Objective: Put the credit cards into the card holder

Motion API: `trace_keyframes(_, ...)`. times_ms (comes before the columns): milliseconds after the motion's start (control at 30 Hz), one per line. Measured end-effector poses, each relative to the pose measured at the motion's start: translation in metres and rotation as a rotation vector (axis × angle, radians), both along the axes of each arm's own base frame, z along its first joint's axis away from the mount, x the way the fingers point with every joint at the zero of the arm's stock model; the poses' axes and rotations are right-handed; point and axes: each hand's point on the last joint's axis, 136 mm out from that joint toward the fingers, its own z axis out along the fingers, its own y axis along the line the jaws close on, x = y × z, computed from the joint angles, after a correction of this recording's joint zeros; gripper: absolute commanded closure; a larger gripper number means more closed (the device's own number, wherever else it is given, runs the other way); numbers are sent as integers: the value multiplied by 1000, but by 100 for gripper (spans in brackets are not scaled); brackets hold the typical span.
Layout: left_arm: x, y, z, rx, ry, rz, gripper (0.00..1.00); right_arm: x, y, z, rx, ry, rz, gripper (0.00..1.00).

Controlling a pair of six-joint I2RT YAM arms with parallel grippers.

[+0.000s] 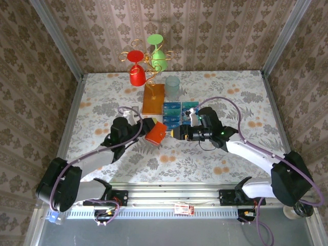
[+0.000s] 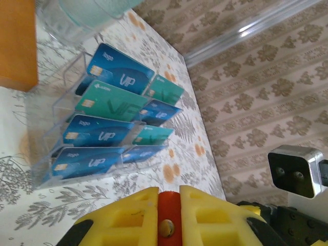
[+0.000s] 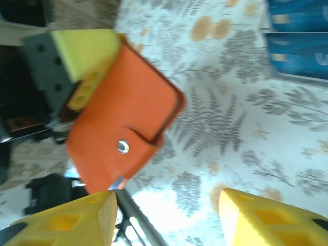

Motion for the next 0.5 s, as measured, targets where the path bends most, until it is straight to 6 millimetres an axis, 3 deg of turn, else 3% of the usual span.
trace_keyframes(100,-3,-1,3,28,-34,42,100,5,-3,-4,-101,2,-50,43)
trace_keyframes(500,-14,4,8,156,-116,222,100,19,22,-14,-270,-44,-108,42)
